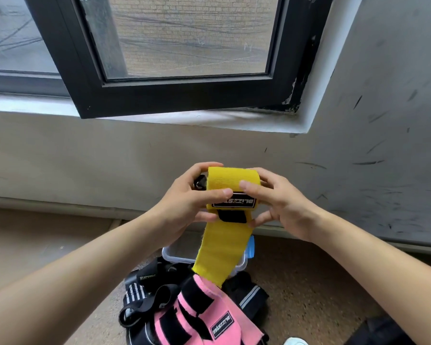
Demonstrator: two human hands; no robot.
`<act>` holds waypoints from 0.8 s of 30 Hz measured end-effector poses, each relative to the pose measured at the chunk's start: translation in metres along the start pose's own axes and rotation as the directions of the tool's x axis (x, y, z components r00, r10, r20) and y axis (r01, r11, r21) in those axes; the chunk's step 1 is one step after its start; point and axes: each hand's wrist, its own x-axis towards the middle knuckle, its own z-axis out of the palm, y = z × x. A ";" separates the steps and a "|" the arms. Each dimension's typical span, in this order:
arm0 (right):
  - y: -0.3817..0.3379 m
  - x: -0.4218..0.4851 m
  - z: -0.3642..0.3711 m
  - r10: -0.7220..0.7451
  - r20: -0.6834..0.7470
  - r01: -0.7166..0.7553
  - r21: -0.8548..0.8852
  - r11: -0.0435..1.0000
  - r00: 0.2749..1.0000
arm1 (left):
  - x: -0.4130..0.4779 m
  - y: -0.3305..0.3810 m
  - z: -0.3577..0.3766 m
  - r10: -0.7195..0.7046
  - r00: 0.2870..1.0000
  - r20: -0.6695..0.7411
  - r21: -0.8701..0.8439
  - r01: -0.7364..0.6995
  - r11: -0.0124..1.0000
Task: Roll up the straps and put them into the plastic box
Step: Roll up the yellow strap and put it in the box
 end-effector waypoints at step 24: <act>0.004 0.005 0.000 -0.139 0.037 0.131 0.163 0.978 0.990 | 0.001 0.003 0.004 -0.206 0.978 -0.021 0.001 0.206 0.978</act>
